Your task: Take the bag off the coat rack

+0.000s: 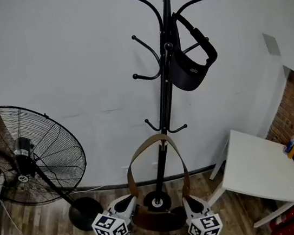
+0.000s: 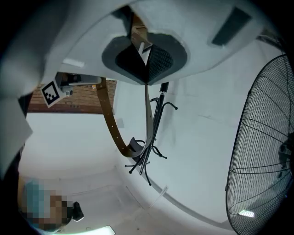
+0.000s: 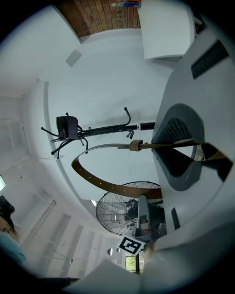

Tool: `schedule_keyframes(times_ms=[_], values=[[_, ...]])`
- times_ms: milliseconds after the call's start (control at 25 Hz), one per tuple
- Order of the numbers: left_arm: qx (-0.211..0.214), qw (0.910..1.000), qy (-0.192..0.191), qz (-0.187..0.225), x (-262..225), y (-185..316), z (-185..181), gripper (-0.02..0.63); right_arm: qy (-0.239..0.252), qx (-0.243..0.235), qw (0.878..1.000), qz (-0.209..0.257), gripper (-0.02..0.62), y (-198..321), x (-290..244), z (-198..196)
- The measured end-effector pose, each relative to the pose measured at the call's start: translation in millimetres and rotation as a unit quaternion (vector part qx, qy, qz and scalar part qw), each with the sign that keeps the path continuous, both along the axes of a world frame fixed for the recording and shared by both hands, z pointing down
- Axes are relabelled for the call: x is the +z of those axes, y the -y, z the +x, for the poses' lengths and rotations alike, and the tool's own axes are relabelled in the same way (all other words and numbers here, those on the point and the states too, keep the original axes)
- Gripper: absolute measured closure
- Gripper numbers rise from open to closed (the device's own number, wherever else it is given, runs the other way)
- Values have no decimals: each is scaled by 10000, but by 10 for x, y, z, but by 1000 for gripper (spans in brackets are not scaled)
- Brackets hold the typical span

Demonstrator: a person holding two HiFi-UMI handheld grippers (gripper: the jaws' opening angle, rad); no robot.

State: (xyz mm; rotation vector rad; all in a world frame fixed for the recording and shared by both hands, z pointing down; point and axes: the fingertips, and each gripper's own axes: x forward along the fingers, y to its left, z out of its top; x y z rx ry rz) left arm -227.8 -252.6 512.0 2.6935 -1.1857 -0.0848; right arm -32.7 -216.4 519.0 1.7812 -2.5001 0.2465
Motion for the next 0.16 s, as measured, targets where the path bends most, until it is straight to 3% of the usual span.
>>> schedule_keyframes(times_ms=[160], values=[[9, 10000, 1, 18, -25, -1, 5, 588, -7, -26, 10000, 5, 569, -5, -33, -11]])
